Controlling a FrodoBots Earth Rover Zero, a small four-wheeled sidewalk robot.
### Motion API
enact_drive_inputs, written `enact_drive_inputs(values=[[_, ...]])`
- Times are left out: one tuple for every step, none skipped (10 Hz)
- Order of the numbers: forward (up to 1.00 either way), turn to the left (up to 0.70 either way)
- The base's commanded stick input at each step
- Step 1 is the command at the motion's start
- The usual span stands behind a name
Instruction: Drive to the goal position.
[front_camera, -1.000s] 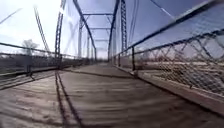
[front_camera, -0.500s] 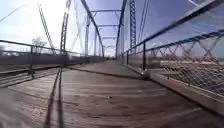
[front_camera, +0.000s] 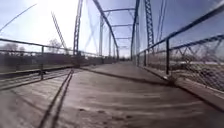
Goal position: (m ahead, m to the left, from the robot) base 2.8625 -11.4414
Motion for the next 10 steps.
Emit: enact_drive_inputs(values=[[1.00, 0.40], [1.00, 0.40], [1.00, 0.28], [1.00, 0.06], [1.00, 0.00], [1.00, 0.00], [1.00, 0.00], [1.00, 0.00], [1.00, 0.00], [1.00, 0.00]])
